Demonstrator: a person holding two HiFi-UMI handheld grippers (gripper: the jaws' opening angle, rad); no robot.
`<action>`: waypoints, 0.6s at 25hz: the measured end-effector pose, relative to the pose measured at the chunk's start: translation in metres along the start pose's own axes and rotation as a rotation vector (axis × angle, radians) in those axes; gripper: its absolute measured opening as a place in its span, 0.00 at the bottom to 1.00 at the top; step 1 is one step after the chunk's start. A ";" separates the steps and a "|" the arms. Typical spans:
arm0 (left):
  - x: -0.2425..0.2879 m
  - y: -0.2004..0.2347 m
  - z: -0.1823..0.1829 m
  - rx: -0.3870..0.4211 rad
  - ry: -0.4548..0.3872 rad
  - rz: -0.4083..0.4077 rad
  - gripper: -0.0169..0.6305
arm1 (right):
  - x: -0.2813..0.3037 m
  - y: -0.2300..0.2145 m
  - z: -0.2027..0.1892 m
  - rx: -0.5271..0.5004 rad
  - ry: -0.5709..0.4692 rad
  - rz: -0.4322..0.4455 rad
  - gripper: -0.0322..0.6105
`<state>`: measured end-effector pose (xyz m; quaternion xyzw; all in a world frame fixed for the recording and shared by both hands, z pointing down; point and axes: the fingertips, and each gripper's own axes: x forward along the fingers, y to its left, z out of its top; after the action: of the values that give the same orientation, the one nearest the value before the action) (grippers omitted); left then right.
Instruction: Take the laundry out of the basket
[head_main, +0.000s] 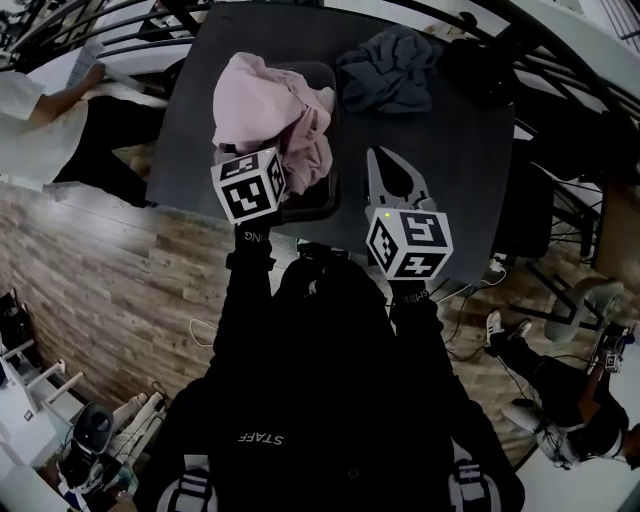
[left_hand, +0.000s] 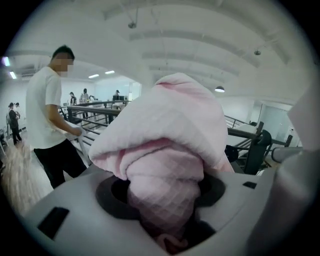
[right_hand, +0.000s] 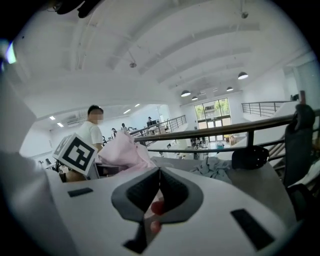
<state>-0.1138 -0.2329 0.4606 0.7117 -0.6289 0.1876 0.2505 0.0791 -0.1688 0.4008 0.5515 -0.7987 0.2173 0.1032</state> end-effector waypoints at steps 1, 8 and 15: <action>-0.010 0.000 0.010 0.001 -0.028 0.002 0.43 | -0.004 0.002 0.004 -0.002 -0.011 0.005 0.07; -0.076 0.002 0.075 -0.007 -0.232 0.025 0.43 | -0.022 0.020 0.041 -0.053 -0.122 0.020 0.07; -0.137 -0.003 0.125 0.013 -0.434 0.019 0.43 | -0.037 0.057 0.089 -0.154 -0.234 0.063 0.07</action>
<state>-0.1360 -0.1972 0.2802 0.7310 -0.6736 0.0367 0.1029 0.0467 -0.1617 0.2936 0.5382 -0.8365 0.0925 0.0444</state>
